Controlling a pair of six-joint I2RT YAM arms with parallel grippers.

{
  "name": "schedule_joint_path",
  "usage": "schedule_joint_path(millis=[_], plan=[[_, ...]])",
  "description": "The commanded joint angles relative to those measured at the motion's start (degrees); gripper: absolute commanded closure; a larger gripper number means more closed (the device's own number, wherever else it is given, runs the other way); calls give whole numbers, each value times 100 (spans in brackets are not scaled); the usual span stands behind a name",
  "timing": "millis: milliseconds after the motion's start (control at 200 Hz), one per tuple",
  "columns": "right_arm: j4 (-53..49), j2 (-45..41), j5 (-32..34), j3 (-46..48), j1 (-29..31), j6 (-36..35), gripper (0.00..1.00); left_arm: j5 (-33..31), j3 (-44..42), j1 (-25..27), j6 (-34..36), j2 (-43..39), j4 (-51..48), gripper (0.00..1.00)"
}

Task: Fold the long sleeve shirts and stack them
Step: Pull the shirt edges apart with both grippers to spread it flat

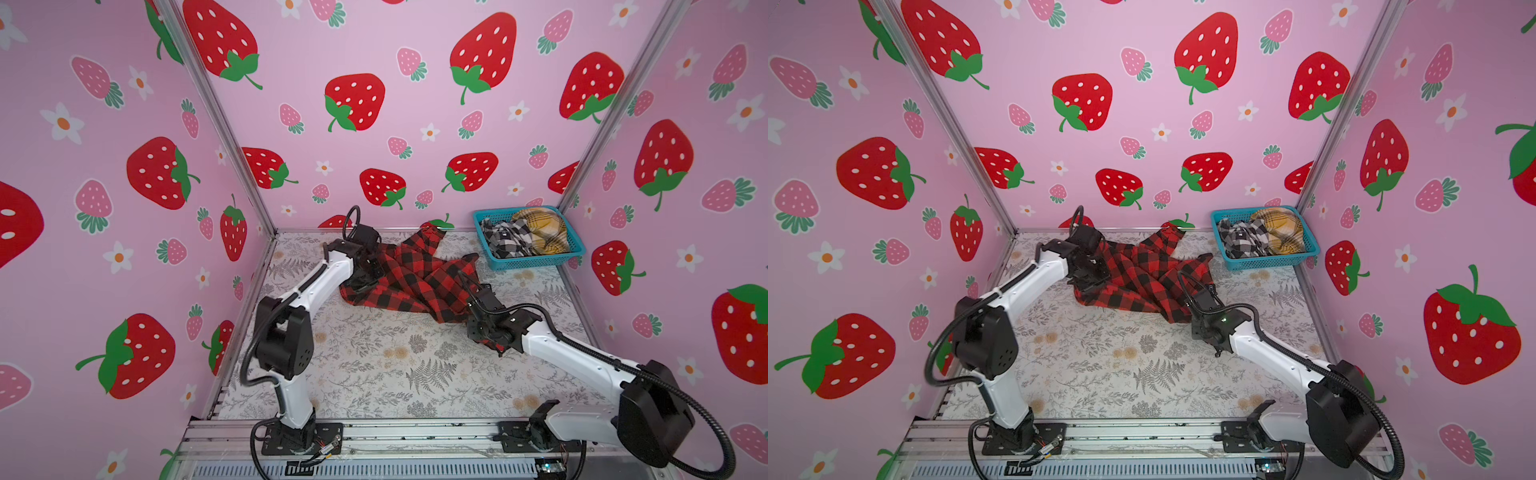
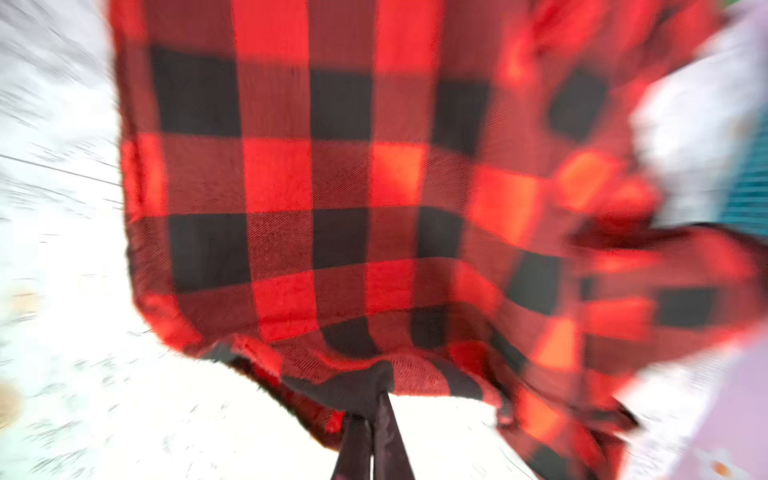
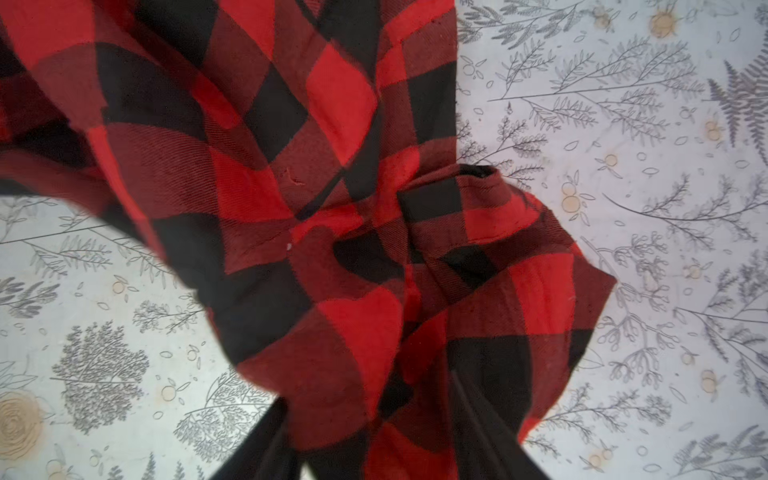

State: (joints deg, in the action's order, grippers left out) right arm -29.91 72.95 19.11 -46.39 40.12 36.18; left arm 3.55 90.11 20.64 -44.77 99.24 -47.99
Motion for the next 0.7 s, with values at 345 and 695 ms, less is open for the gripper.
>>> schedule_joint_path(millis=[345, 695], plan=[[-218, -534, -1122, 128, -1027, -357, 23, -172, -4066, -2254, -92, -3886, 142, 100], [-67, 198, -1292, -46, -1473, -604, 24, 62, -4405, -2448, -48, -3235, 753, 100]])
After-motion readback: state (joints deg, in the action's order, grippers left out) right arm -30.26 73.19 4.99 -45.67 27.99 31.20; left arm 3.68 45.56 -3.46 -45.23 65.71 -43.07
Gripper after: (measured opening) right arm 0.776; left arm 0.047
